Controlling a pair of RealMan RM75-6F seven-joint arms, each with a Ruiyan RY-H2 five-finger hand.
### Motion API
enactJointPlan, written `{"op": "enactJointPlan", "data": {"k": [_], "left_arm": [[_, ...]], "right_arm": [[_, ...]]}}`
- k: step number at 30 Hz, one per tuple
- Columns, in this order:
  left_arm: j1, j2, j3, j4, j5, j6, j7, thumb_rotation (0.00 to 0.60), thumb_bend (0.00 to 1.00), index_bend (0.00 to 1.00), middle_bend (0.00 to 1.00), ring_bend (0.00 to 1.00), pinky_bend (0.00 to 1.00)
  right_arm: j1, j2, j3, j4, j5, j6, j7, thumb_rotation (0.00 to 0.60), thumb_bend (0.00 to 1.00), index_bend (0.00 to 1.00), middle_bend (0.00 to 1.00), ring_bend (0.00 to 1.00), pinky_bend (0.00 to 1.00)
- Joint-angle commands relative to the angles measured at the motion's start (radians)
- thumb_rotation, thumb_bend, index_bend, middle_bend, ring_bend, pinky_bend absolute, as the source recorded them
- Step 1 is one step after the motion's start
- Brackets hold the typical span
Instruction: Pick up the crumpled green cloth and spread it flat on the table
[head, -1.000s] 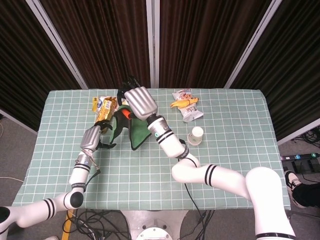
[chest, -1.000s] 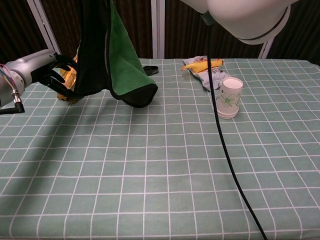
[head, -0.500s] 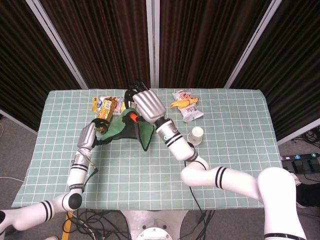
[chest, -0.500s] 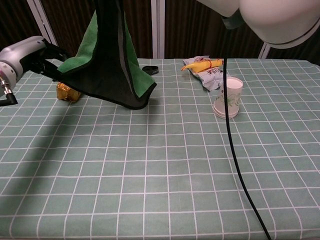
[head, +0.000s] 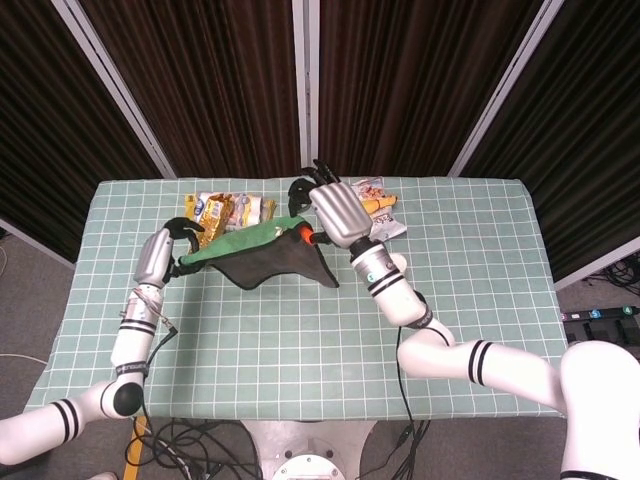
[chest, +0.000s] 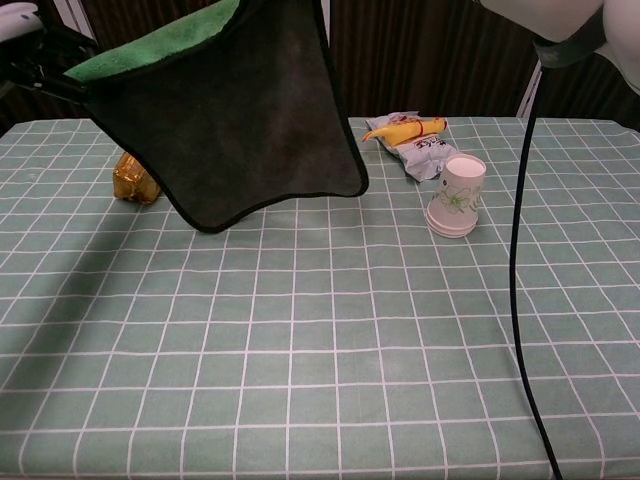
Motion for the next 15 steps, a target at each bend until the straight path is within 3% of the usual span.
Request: {"op": "enactJointPlan", "data": {"k": [1, 9, 15], "left_arm": [[-0.030, -0.008, -0.034, 0.052, -0.012, 0.006, 0.011, 0.600, 0.33, 0.72, 0.38, 0.18, 0.27], [-0.094, -0.047, -0.089, 0.179, 0.011, 0.054, 0.006, 0.600, 0.33, 0.71, 0.38, 0.18, 0.27], [-0.066, -0.043, -0.008, 0.173, 0.095, 0.071, -0.023, 0.600, 0.33, 0.71, 0.38, 0.18, 0.27]], "right_arm": [[0.001, -0.017, 0.008, 0.050, -0.004, 0.000, 0.030, 0.600, 0.49, 0.72, 0.33, 0.12, 0.00], [0.003, -0.061, 0.014, 0.181, -0.060, -0.014, 0.164, 0.600, 0.49, 0.72, 0.33, 0.12, 0.00], [-0.034, -0.066, -0.051, 0.220, -0.155, -0.030, 0.277, 0.600, 0.49, 0.72, 0.33, 0.12, 0.00]]}}
